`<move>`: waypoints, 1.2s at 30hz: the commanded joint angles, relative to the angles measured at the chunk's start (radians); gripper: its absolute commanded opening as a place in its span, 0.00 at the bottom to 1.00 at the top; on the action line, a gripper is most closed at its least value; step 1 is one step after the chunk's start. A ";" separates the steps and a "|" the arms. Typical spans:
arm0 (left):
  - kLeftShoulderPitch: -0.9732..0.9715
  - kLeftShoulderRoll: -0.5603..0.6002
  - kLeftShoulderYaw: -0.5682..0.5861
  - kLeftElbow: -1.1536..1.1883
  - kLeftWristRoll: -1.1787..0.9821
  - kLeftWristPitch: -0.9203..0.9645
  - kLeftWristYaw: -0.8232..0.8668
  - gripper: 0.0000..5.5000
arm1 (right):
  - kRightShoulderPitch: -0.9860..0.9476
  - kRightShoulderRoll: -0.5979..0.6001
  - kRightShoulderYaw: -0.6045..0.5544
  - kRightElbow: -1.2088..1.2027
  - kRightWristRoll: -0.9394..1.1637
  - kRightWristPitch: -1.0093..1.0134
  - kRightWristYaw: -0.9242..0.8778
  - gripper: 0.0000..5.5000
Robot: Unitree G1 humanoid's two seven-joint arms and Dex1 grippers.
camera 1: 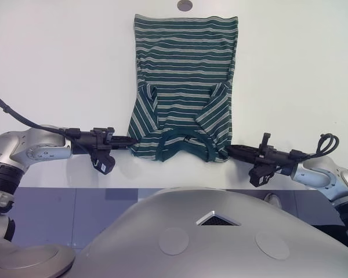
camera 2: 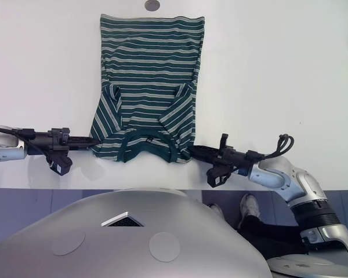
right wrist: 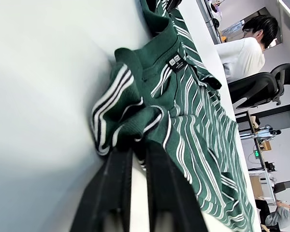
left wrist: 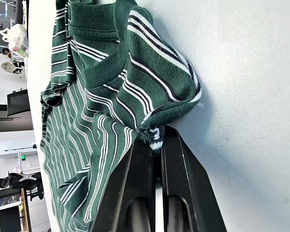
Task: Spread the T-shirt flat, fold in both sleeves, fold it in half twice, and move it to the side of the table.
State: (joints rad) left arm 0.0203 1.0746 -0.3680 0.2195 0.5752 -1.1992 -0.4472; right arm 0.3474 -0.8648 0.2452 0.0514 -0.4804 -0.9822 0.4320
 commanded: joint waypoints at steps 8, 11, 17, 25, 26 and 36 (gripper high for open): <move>-0.141 0.086 -0.219 -0.237 -0.562 0.282 -0.459 0.00 | -0.068 -0.195 0.038 -0.260 0.508 0.406 0.399 0.01; -0.175 0.095 -0.230 -0.332 -0.708 0.413 -0.604 0.00 | -0.080 -0.263 0.022 -0.363 0.651 0.553 0.523 0.01; -0.158 0.205 -0.196 -0.587 -1.010 0.737 -0.898 0.00 | -0.035 -0.512 -0.076 -0.604 0.957 0.859 0.804 0.01; -0.240 0.212 -0.078 -0.602 -1.285 1.232 -1.086 0.00 | -0.114 -0.455 -0.159 -0.531 1.131 1.116 0.871 0.01; -0.290 0.186 -0.075 -0.568 -1.295 1.301 -1.117 0.00 | -0.160 -0.430 -0.153 -0.485 1.146 1.156 0.881 0.01; -0.826 -0.155 -0.171 -0.038 -1.279 1.740 -1.167 0.00 | -0.666 -0.120 -0.082 0.027 1.099 1.461 0.901 0.01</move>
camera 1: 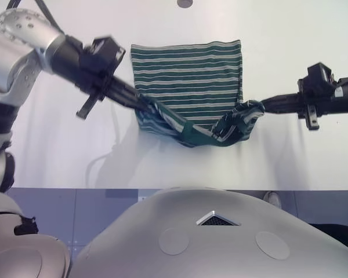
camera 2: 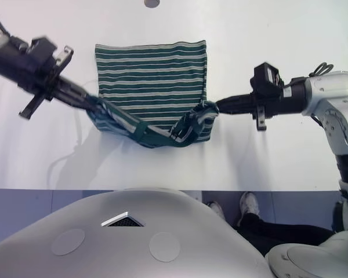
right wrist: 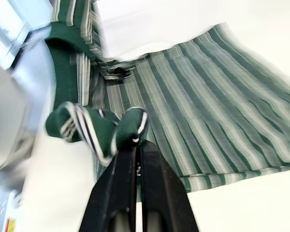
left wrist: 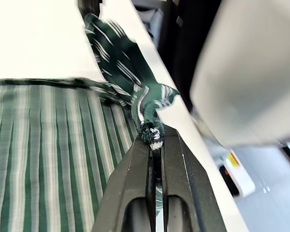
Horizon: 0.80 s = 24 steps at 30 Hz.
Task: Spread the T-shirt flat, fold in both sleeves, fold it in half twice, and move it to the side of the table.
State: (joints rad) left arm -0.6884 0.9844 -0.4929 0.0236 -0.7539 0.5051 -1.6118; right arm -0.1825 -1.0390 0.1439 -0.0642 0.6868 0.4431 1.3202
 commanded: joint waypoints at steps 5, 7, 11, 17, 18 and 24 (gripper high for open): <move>-0.256 -0.261 0.015 0.572 0.313 -0.084 0.156 0.00 | -0.344 0.205 0.038 0.435 -0.267 -0.124 -0.061 0.01; -0.244 -0.284 0.046 0.644 0.385 -0.109 0.233 0.00 | -0.369 0.265 0.041 0.536 -0.353 -0.222 -0.127 0.01; -0.152 -0.312 0.083 0.631 0.498 -0.106 0.400 0.00 | -0.351 0.376 0.038 0.638 -0.485 -0.326 -0.312 0.01; -0.013 -0.293 0.178 0.491 0.502 -0.040 0.444 0.00 | -0.385 0.534 0.019 0.689 -0.532 -0.302 -0.460 0.01; -0.008 -0.300 0.196 0.482 0.501 -0.025 0.459 0.00 | -0.400 0.554 0.014 0.707 -0.540 -0.291 -0.481 0.01; -0.038 -0.395 0.274 0.552 0.535 0.088 0.641 0.00 | -0.511 0.657 -0.066 0.909 -0.553 -0.146 -0.697 0.01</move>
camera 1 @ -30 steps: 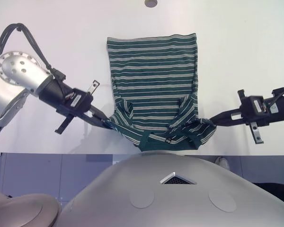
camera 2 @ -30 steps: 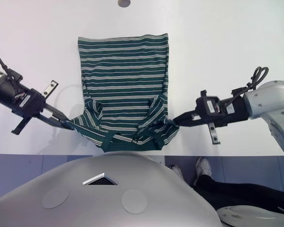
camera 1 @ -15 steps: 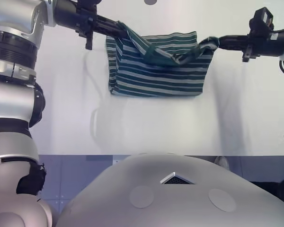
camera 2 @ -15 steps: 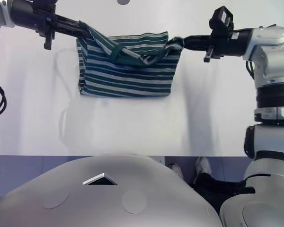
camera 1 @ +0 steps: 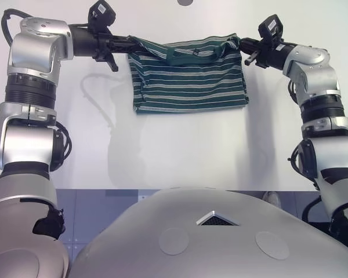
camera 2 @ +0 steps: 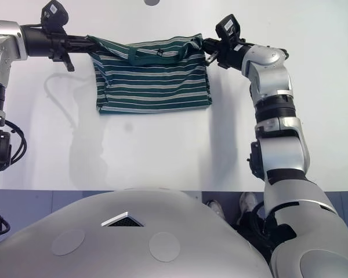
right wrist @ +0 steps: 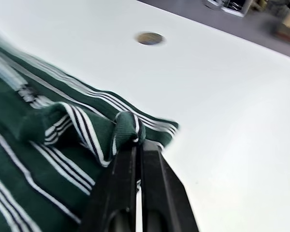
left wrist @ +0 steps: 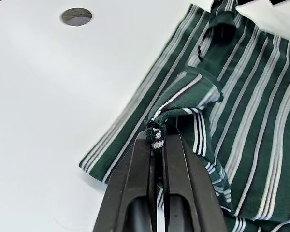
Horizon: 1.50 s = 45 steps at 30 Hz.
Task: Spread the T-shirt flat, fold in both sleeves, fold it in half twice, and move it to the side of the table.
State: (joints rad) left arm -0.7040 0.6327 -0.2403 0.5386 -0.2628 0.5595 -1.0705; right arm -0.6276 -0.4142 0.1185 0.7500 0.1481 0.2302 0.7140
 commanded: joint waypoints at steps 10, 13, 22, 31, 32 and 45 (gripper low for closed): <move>0.029 -0.174 0.284 0.050 -0.024 0.174 0.442 0.33 | -0.140 0.186 -0.259 0.215 0.099 0.121 -0.300 0.33; 0.039 -0.251 0.397 0.052 -0.048 0.186 0.627 0.42 | -0.111 0.222 -0.319 0.176 0.137 0.100 -0.348 0.33; 0.263 -0.396 0.352 -0.474 -0.161 0.205 0.636 0.61 | 0.025 0.255 -0.307 0.006 -0.010 -0.014 -0.718 0.33; 0.374 -0.325 0.046 -0.519 0.047 -0.066 0.485 0.61 | 0.289 0.242 0.088 -0.727 -0.272 -0.009 -0.576 0.33; 0.346 -0.307 -0.027 -0.439 0.136 -0.126 0.485 0.61 | 0.295 0.249 0.137 -0.774 -0.268 0.021 -0.526 0.33; -0.060 -0.447 0.117 0.390 0.234 -0.422 0.680 0.61 | 0.408 0.259 0.276 -0.942 -0.301 -0.086 -0.430 0.33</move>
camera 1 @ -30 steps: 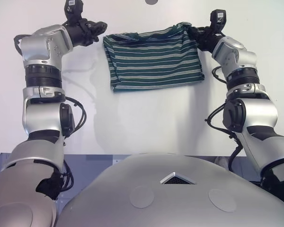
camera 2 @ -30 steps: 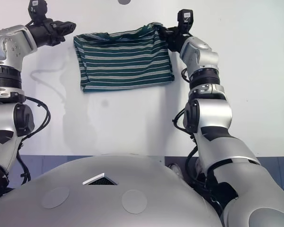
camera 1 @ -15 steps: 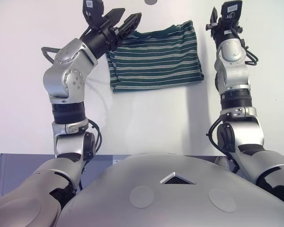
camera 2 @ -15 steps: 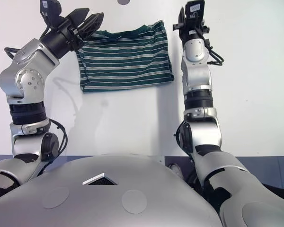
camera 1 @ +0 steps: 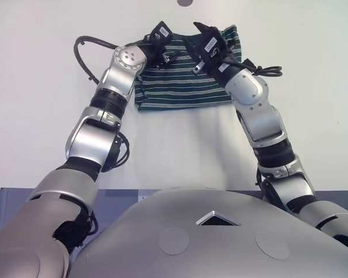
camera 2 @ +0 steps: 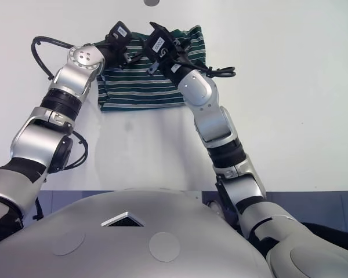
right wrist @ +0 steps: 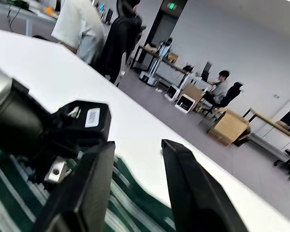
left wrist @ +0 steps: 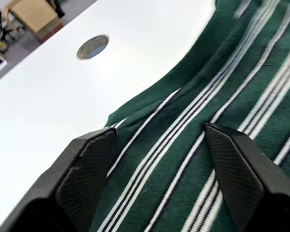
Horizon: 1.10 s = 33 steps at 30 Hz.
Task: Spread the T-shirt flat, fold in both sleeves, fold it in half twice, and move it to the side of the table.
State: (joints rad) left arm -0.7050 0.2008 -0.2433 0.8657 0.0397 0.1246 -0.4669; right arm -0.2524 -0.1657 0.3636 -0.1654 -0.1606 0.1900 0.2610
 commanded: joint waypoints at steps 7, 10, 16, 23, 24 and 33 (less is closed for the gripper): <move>-0.161 -0.051 0.542 -0.224 -0.371 -0.202 0.359 0.61 | -0.001 0.063 0.184 0.120 -0.045 0.060 0.111 0.33; -0.152 -0.067 0.542 -0.385 -0.378 -0.214 0.392 0.61 | -0.029 0.046 0.314 0.210 -0.146 0.124 0.177 0.33; -0.075 -0.098 0.477 -0.613 -0.352 -0.145 0.419 0.61 | 0.027 -0.330 0.438 0.107 -0.253 -0.064 0.466 0.33; 0.210 0.105 0.146 -0.978 -0.332 0.020 -0.037 0.61 | 0.176 -0.905 0.272 -0.064 -0.070 -0.624 0.692 0.33; 0.285 0.163 0.099 -1.042 -0.319 0.029 -0.108 0.61 | 0.198 -0.958 0.245 -0.040 -0.049 -0.705 0.692 0.33; 0.745 0.511 -0.030 -1.195 0.004 -0.413 -0.323 0.61 | 0.254 -1.031 -0.084 0.372 0.012 -1.440 0.425 0.33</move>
State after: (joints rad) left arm -0.0116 0.6603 -0.2651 -0.3264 -0.0240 -0.1691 -0.7762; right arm 0.0004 -1.1998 0.3471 0.1150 -0.1529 -1.1346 0.7339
